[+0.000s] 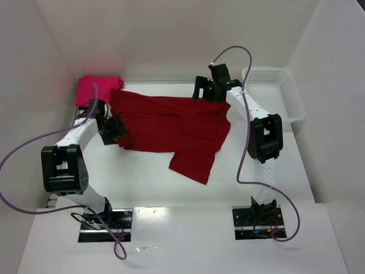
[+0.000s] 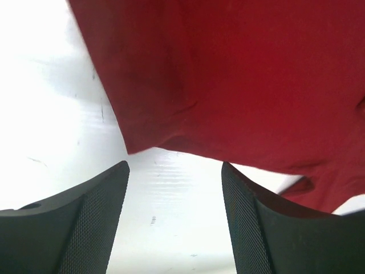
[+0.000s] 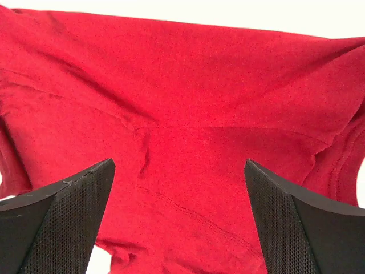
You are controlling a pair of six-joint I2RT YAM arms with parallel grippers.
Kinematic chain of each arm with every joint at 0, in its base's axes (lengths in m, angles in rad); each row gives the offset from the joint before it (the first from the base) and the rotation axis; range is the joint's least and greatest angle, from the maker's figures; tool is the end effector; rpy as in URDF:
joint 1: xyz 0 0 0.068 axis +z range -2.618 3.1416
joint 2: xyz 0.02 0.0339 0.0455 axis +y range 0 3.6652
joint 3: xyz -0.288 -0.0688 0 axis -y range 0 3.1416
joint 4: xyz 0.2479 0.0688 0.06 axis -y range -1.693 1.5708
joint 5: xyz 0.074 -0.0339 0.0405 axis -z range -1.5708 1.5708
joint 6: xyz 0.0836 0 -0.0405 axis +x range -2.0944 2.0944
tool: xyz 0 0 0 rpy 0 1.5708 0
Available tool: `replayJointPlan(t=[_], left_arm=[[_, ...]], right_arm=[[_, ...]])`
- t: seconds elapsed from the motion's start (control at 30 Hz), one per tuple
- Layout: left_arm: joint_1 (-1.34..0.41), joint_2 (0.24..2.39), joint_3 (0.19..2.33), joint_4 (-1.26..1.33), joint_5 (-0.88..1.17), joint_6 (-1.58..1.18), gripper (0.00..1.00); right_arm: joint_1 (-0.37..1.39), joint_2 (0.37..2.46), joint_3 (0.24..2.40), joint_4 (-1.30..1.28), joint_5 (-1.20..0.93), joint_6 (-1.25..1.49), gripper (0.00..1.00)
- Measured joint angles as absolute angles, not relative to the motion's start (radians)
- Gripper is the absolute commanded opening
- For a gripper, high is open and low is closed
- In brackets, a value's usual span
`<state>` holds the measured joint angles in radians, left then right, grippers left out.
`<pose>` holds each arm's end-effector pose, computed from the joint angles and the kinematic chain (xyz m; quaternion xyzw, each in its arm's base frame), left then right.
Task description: Fold and stack the t-shirts
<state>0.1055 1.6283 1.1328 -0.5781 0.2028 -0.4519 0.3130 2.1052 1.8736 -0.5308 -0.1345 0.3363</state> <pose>0.3573 0.0209 0.1989 -0.2413 0.9339 -0.1388 0.2242 0.5057 0.1755 0.2545 -0.0157 0.9176 0.1837 0.3522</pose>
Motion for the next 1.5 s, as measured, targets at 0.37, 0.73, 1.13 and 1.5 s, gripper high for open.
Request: replayJointPlan(t=[0.37,0.73,1.13,1.5], left_arm=[[0.103,1.546,0.972,-0.435,0.131,-0.691,0.71],[0.103,1.544,0.937,-0.391,0.075,-0.771,0.61],[0.103,1.565,0.933,-0.38,0.026,-0.793,0.63],[0.103,1.592,0.926,-0.381,0.012,-0.794,0.35]], right_arm=[[0.311,2.012,1.823,-0.51,-0.115,0.34,1.0],[0.311,1.998,1.798,-0.495,-0.1,0.343,1.0],[0.311,1.996,1.79,-0.496,-0.084,0.339,1.0],[0.311,1.988,1.789,-0.545,-0.068,0.342,1.0]])
